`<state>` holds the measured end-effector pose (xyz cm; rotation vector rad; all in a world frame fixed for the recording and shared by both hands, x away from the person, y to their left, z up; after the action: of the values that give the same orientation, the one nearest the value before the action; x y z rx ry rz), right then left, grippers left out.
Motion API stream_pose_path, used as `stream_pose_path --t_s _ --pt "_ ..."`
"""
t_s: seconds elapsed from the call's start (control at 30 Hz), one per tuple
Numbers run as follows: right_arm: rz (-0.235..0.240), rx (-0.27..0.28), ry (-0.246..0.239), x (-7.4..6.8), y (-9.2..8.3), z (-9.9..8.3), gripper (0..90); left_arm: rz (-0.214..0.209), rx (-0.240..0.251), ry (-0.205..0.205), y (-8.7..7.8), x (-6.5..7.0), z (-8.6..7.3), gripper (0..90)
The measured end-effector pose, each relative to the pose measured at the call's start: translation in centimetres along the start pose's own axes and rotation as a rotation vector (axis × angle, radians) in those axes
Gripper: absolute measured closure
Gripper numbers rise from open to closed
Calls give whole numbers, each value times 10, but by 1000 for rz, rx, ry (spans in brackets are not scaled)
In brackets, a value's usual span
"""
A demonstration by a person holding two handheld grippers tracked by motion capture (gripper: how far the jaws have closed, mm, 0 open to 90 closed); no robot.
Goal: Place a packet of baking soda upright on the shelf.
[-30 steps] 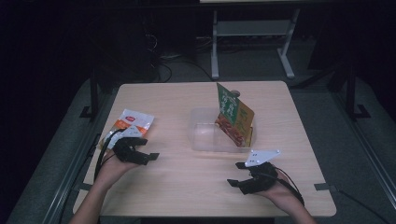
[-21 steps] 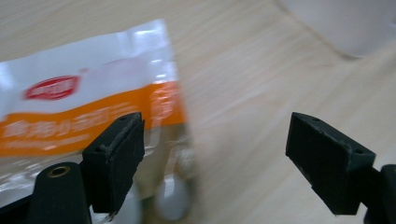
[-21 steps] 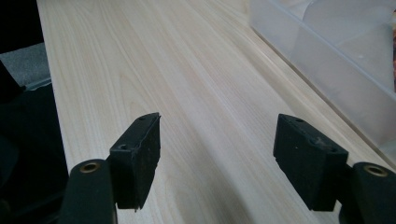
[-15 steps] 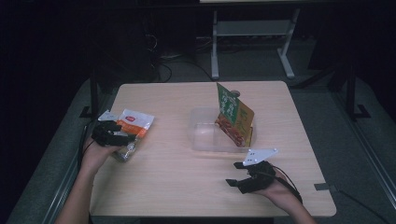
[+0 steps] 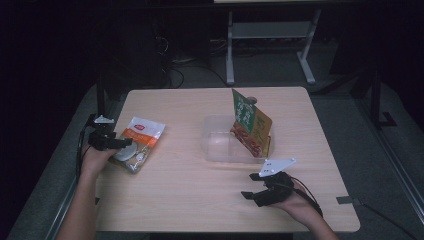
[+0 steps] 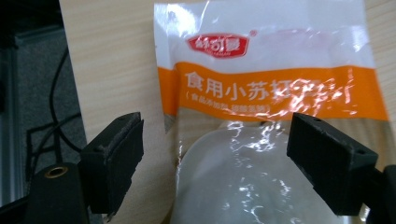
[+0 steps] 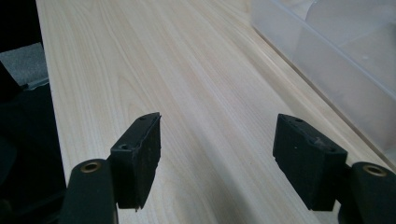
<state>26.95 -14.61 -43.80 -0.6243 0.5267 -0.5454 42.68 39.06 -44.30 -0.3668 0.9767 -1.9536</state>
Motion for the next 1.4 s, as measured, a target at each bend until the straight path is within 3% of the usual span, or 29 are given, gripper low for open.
stream_pose_path --t_s 0.07,0.3,0.33,0.47,0.57,0.63,0.67,0.7,0.73,0.87,0.93,1.0,1.13,1.4 --pt "-1 0 0 0 0 0 317 -19 -31 -9 8 -1 -5 182" --pt "-1 -3 -4 0 0 0 318 -90 -13 -66 11 -4 -12 232" --pt "-2 -2 -4 -1 0 0 318 -128 -9 -79 12 -5 -14 272" --pt "-3 -1 -1 -1 0 1 320 -175 -7 -94 12 -5 -15 386" --pt "-4 0 -1 -1 0 1 321 -181 -7 -99 12 -5 -15 422" --pt "-5 0 -1 -1 0 1 322 -183 -9 -82 11 -4 -15 529" --pt "-5 0 -1 -1 0 1 322 -184 0 -88 11 -3 -15 529" --pt "-6 -1 -3 -1 0 1 322 -199 12 -64 9 -2 -16 672" --pt "-6 -1 -3 -1 0 1 322 -199 12 -64 9 -2 -16 723" --pt "-8 -2 -1 -1 0 1 323 -236 56 -65 5 -2 -20 856" --pt "-6 -3 -1 -1 1 1 324 -241 63 -59 4 -2 -21 876" --pt "-7 -3 -1 -1 1 1 324 -265 97 -85 1 -3 -23 884" --pt "-11 6 5 1 0 1 324 -265 124 -55 -6 2 -17 893" --pt "-17 16 7 2 -2 0 324 -307 230 -49 -25 12 -7 897"
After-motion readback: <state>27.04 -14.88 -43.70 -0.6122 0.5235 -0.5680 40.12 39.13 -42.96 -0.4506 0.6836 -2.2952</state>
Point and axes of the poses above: each handheld gripper's, and its own axes: y roughly forward along the jaws, z roughly out of its top, x roughly to its right, the point moved 1 cm from there along y, roughly forward along the jaws, and after that the axes turned 13 degrees about y, right-handed, at the moved point
